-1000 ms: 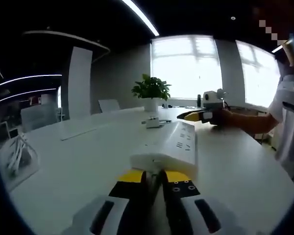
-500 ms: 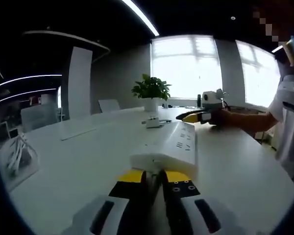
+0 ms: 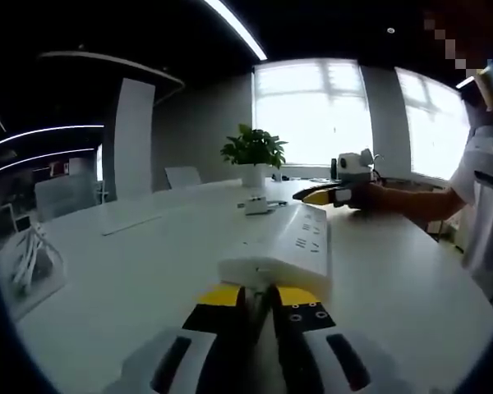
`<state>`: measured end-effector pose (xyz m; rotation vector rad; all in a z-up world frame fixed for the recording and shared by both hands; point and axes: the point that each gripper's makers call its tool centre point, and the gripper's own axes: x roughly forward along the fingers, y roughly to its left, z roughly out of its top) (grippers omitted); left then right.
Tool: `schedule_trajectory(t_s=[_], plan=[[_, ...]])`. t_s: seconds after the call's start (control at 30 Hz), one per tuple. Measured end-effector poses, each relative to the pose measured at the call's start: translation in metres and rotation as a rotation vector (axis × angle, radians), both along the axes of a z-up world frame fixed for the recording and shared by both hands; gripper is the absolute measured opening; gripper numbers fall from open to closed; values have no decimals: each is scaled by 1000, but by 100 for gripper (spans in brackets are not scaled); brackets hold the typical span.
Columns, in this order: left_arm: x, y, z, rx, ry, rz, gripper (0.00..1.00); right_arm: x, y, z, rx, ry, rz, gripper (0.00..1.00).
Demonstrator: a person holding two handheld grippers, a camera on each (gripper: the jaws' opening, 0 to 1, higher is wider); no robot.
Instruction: Straighten the power strip on the desk, plug the charger into it
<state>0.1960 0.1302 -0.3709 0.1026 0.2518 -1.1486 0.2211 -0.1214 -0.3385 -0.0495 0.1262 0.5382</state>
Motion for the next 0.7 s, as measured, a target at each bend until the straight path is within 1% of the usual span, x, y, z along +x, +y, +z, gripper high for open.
schedule_trajectory(t_s=[0.7], plan=[[-1, -1, 0, -1, 1, 0, 17, 6, -3, 0, 0, -3, -6, 31]])
